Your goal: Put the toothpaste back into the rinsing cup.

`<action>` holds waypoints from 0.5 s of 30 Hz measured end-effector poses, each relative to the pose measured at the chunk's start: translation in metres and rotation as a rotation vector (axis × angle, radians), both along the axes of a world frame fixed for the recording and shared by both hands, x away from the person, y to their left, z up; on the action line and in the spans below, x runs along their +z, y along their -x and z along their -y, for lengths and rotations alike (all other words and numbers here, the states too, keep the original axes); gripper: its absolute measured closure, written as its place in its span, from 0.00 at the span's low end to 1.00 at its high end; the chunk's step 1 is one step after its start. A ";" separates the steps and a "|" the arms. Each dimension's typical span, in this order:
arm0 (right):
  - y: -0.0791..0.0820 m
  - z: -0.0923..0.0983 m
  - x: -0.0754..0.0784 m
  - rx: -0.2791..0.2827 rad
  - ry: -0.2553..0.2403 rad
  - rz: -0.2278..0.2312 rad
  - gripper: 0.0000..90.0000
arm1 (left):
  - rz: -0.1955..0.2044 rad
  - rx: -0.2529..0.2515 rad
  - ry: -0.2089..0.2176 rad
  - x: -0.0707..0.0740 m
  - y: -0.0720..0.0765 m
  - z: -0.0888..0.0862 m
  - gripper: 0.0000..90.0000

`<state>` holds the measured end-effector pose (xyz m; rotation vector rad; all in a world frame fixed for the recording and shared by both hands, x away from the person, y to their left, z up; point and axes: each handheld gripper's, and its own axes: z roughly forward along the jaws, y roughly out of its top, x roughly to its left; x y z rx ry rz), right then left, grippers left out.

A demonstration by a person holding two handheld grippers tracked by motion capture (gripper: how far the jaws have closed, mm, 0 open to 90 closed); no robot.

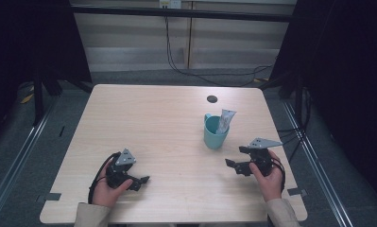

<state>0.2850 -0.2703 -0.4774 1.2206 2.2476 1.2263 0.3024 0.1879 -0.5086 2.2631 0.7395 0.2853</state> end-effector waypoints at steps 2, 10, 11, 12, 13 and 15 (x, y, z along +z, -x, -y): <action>0.001 0.001 -0.001 0.000 -0.001 0.002 0.18 | 0.000 0.000 0.000 0.000 0.000 0.000 0.06; 0.007 0.004 -0.007 -0.004 0.008 -0.009 0.18 | 0.000 0.000 0.000 0.000 0.000 0.000 0.06; 0.008 0.005 -0.009 0.000 0.009 -0.011 0.18 | 0.000 0.000 0.000 0.000 0.000 0.000 0.06; 0.009 0.005 -0.009 -0.002 0.009 -0.013 0.18 | 0.000 0.000 0.000 0.000 0.000 0.000 0.06; 0.009 0.005 -0.010 -0.004 0.012 -0.018 0.18 | 0.000 0.000 0.000 0.000 0.000 0.000 0.06; 0.010 0.005 -0.011 -0.002 0.017 -0.020 0.18 | 0.000 0.000 0.000 0.000 0.000 0.000 0.06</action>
